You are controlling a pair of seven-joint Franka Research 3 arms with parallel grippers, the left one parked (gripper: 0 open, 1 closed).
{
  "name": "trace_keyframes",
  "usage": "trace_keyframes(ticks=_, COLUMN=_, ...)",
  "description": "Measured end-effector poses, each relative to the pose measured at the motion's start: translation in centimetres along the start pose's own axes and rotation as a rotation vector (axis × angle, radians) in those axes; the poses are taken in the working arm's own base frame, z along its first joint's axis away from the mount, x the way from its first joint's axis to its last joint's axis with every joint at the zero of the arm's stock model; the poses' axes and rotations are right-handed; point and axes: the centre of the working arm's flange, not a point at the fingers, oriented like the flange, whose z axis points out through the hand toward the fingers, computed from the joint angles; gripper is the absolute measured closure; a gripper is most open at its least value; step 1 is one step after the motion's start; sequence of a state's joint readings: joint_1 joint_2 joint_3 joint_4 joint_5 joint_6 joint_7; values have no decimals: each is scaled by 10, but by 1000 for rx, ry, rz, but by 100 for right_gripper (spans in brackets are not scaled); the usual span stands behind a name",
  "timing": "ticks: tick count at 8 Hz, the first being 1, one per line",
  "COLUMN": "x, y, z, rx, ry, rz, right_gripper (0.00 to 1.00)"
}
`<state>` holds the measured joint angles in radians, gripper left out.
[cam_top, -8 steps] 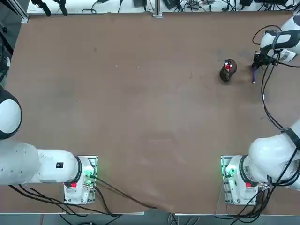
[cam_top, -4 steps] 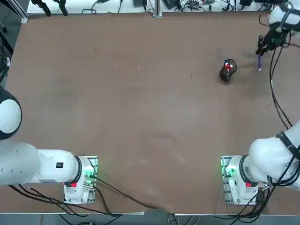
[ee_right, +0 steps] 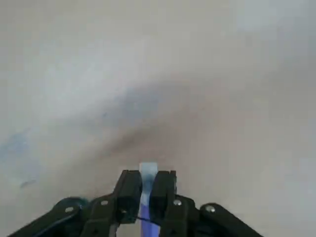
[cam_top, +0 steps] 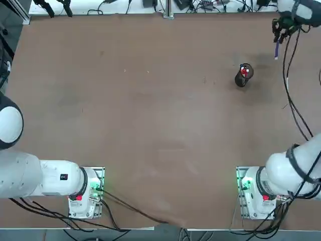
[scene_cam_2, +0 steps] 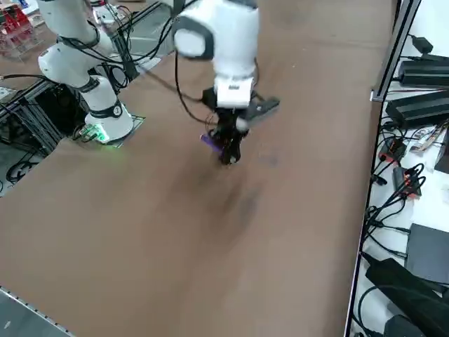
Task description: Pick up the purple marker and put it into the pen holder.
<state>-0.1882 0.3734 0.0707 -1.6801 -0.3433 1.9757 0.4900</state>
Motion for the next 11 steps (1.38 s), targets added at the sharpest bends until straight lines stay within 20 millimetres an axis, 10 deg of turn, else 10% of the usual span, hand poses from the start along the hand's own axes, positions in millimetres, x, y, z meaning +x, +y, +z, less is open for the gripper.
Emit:
trace_keyframes(ticks=5, x=-50, y=-86, z=-19, rx=-349, ry=223, rz=463, right_gripper=86)
trace_keyframes(ticks=11, x=-108, y=-143, z=-17, rx=-556, ry=488, rz=902, right_gripper=86)
